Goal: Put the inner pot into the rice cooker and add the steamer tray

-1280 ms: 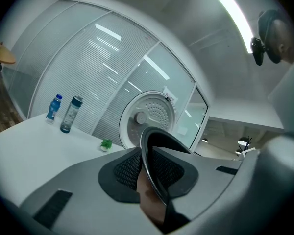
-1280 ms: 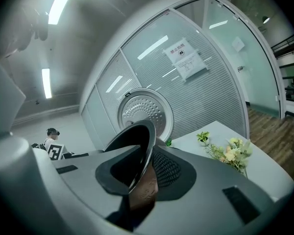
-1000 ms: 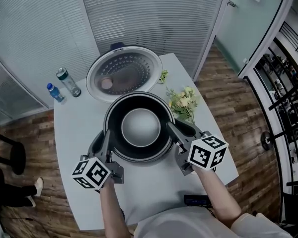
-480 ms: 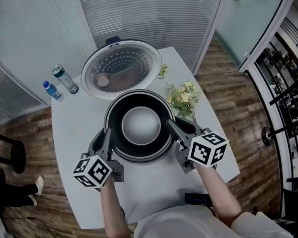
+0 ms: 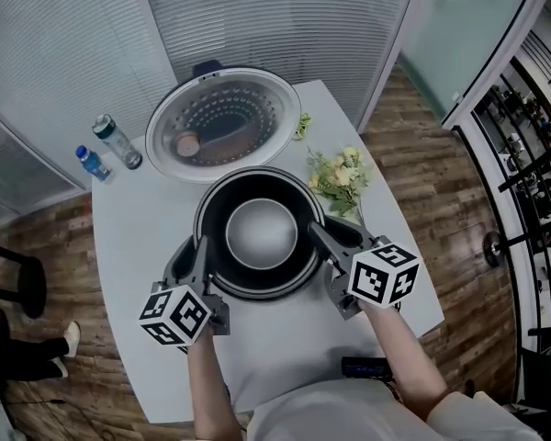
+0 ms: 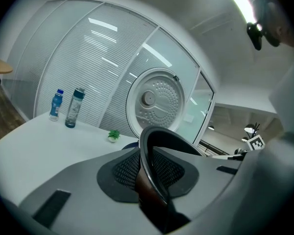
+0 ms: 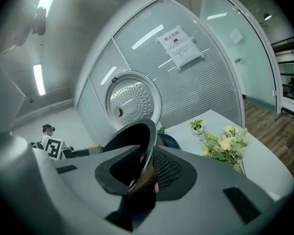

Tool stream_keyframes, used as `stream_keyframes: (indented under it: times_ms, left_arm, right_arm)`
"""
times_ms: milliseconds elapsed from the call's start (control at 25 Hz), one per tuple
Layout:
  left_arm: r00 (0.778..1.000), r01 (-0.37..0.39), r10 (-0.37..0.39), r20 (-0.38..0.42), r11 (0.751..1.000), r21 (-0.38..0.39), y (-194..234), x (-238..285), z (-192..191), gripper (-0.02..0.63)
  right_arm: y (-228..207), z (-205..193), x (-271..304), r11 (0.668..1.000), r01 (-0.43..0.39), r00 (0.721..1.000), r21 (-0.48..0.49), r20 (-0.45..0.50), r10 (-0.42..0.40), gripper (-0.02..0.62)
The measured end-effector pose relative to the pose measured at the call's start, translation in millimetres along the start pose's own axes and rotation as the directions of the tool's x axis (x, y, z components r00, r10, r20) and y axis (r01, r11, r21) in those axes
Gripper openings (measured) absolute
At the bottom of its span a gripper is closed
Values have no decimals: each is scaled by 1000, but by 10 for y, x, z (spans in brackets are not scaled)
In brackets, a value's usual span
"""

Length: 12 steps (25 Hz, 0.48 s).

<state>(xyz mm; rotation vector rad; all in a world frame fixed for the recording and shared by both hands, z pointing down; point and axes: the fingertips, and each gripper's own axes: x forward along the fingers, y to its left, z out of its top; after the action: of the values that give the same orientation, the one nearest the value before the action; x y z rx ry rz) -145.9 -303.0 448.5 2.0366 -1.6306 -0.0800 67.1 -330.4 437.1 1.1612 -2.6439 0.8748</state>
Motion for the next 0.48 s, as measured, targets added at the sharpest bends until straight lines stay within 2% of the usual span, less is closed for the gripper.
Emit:
stream_keyframes:
  times_ms: [120, 480]
  left_arm:
    - [1000, -21, 22, -14, 999, 24, 10, 15, -39, 77]
    - [999, -18, 21, -44, 998, 60, 9, 58, -63, 83]
  right_arm:
    - [-24, -38, 16, 1000, 8, 1000, -13, -19, -8, 91]
    - [-96, -113, 81, 997, 28, 995, -79, -90, -35, 104]
